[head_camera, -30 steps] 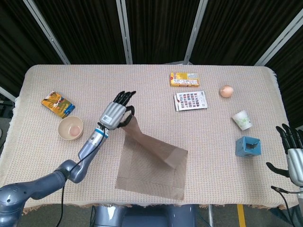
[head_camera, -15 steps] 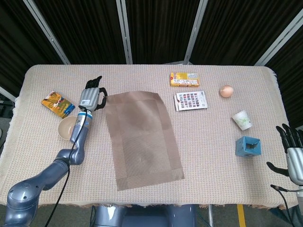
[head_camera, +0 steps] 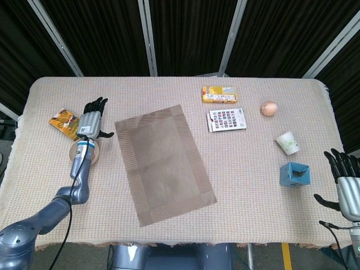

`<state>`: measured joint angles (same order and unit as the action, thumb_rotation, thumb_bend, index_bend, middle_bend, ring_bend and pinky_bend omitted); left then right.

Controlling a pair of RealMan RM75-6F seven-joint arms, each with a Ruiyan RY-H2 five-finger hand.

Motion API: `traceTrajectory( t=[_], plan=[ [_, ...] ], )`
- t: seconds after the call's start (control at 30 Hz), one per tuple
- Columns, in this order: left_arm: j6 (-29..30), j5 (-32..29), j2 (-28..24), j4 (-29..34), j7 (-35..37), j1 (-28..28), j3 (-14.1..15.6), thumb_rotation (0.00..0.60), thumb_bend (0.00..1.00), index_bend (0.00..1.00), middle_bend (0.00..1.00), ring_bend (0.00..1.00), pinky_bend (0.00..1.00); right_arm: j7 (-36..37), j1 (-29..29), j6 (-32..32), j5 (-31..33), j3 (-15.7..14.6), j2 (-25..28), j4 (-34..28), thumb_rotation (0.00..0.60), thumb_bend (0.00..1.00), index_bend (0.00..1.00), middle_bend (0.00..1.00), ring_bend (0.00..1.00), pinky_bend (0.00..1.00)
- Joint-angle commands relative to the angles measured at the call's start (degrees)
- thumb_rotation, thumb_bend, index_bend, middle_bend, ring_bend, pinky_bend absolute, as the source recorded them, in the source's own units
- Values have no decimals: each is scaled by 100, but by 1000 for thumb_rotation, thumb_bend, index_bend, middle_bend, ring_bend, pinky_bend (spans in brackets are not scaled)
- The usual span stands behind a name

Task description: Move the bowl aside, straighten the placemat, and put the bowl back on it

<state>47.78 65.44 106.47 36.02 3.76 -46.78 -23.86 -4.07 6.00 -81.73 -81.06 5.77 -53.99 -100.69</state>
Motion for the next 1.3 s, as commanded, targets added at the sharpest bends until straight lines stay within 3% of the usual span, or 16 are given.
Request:
traceTrajectory(
  t=[0.03, 0.23, 0.5, 0.63, 0.83, 1.3],
  plan=[
    [439, 231, -432, 626, 154, 280, 144, 600, 0, 0, 0, 0, 0, 30, 34, 60, -42, -20, -25, 29, 600, 0, 0, 0, 0, 0],
    [999, 11, -1539, 2429, -766, 936, 214, 600, 0, 0, 0, 0, 0, 227, 205, 419, -424, -220, -83, 151, 600, 0, 0, 0, 0, 0],
    [2195, -600, -3430, 5902, -2480, 2216, 542, 600, 0, 0, 0, 0, 0, 241, 862, 1195, -1383, -472, -334, 503, 600, 0, 0, 0, 0, 0],
    [2746, -676, -3995, 6972, -2790, 2691, 765, 600, 0, 0, 0, 0, 0, 114, 1272, 1721, -1642, -525, -619, 681, 600, 0, 0, 0, 0, 0],
    [3292, -457, -4364, 7701, -3206, 3114, 1201, 600, 0, 0, 0, 0, 0, 95, 1722, 2038, -2050, -557, -1137, 920, 600, 0, 8, 0, 0, 0],
    [3792, 2, -4252, 7791, -3402, 3386, 1561, 600, 0, 0, 0, 0, 0, 235, 2604, 2651, -2330, -437, -2363, 1673, 600, 0, 90, 0, 0, 0]
  ],
)
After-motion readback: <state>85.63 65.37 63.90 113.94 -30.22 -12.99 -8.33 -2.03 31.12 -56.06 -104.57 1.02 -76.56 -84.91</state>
